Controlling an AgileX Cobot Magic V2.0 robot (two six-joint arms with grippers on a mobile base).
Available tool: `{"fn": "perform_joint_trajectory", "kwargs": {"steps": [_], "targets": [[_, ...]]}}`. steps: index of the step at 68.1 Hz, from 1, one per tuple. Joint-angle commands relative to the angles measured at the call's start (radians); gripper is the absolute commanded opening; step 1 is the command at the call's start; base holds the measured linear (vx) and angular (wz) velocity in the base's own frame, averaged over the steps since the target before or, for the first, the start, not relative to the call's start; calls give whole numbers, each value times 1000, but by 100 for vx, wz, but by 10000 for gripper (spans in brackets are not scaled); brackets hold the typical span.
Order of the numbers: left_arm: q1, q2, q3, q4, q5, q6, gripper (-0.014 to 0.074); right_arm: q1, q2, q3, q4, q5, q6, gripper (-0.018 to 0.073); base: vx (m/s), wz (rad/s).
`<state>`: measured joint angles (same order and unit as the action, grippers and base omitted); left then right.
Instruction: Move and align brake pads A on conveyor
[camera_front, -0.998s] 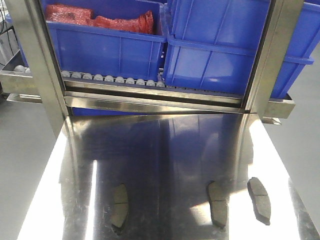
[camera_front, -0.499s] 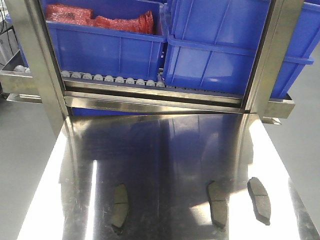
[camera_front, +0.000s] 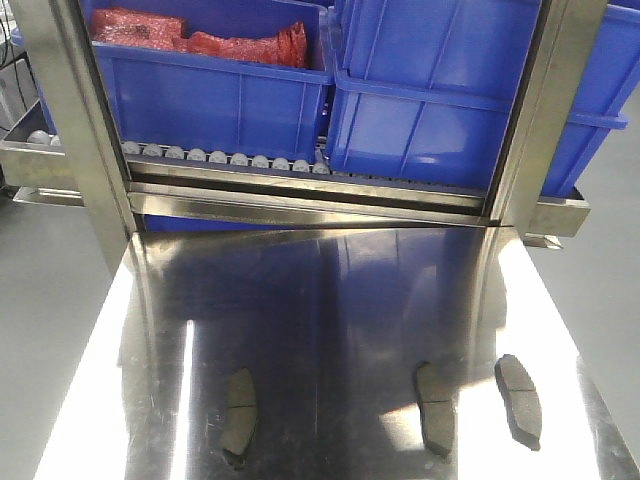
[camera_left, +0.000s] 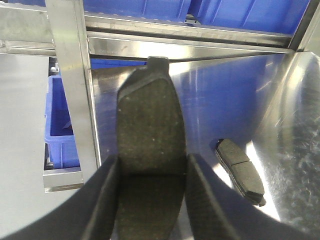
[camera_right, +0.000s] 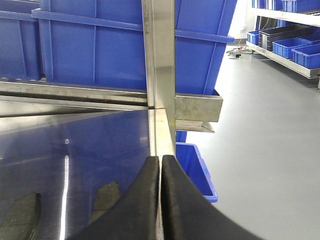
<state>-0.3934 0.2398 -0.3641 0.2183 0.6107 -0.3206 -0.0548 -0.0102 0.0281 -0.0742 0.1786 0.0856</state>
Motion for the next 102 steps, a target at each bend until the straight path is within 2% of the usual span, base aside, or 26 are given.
{"fn": "perform_joint_trajectory", "kwargs": {"steps": [1, 34, 62, 86, 95, 102], "targets": [[1, 7, -30, 15, -85, -1, -6, -4, -12, 12, -8, -74, -2, -11, 0, 0], [1, 7, -30, 15, -85, -1, -6, -4, -12, 12, -8, -76, -2, -11, 0, 0], [1, 7, -30, 15, -85, -1, -6, -4, -12, 3, -8, -179, 20, -11, 0, 0], [1, 7, -30, 15, -85, -1, -6, -4, -3, -245, -38, 7, 33, -11, 0, 0], [1, 7, -30, 15, -85, -1, -6, -4, 54, -346, -89, 61, 24, -11, 0, 0], [1, 7, -30, 15, -85, -1, -6, -4, 127, -402, -90, 75, 24, -11, 0, 0]]}}
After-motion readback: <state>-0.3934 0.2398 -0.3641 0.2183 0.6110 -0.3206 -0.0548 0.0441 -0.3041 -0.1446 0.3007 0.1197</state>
